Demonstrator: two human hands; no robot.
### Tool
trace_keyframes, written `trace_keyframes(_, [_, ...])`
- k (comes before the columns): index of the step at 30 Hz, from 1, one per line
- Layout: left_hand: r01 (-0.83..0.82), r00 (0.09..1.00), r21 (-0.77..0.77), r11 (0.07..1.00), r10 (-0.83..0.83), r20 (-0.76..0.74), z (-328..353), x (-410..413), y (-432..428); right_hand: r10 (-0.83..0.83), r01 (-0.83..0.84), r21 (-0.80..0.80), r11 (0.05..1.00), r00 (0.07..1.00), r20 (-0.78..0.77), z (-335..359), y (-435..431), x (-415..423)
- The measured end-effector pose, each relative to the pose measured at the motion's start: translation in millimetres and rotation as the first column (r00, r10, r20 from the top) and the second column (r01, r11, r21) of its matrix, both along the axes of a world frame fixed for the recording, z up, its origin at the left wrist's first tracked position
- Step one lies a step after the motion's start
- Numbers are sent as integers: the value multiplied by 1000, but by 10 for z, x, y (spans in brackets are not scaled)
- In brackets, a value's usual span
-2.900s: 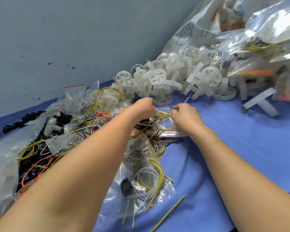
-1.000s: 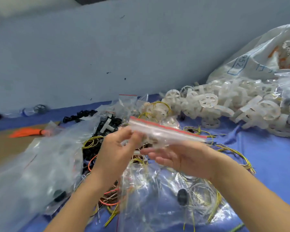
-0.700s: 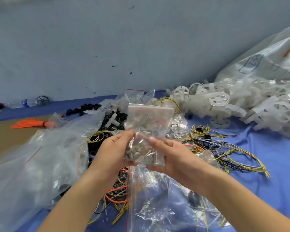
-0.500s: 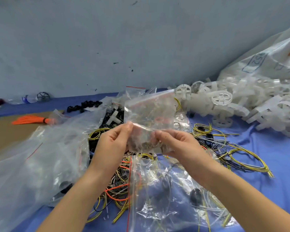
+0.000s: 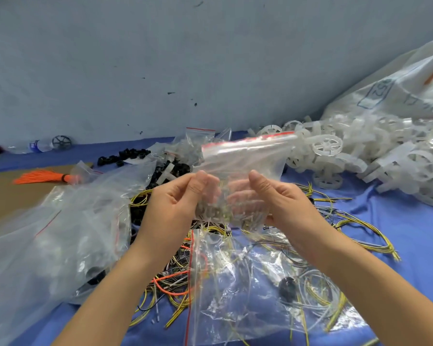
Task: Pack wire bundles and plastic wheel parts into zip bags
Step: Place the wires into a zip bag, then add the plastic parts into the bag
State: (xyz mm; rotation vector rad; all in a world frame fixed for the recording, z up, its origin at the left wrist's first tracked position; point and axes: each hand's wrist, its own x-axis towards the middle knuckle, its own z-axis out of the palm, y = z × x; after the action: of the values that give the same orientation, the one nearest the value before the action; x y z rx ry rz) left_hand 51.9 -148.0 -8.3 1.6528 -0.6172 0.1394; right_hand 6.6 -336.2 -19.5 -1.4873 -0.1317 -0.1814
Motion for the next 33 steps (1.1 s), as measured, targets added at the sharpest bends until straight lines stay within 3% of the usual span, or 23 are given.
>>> trace_keyframes(3, [185, 951, -21, 982, -185, -250, -26, 63, 4, 87, -73, 150, 986, 993, -85, -1, -14, -16])
trace_keyframes(5, [357, 856, 58, 932, -301, -420, -78, 71, -4, 129, -108, 191, 976, 986, -103, 10, -17, -29])
trace_keyframes(8, [466, 714, -33, 884, -398, -576, -173, 20, -36, 107, -79, 205, 976, 986, -130, 14, -36, -21])
trace_keyframes(13, [391, 725, -69, 918, -353, -591, -209, -24, -61, 144, -103, 216, 971, 973, -180, -25, -84, 13])
trace_keyframes(21, [225, 687, -297, 928, -367, -627, -191, -16, -51, 427, -395, 169, 903, 869, -250, -142, -69, -20])
trace_keyframes(23, [232, 681, -314, 921, -384, -623, -187, -23, -38, 432, -382, 222, 897, 864, -259, -156, -64, -13])
trace_keyframes(28, [235, 811, -83, 968, -243, -532, -193, 37, 45, 324, -261, 232, 937, 897, -300, -181, -83, 9])
trace_keyframes(33, [286, 711, -208, 935, -353, -608, -241, 35, 73, 301, -249, 198, 948, 901, -311, -192, -78, 3])
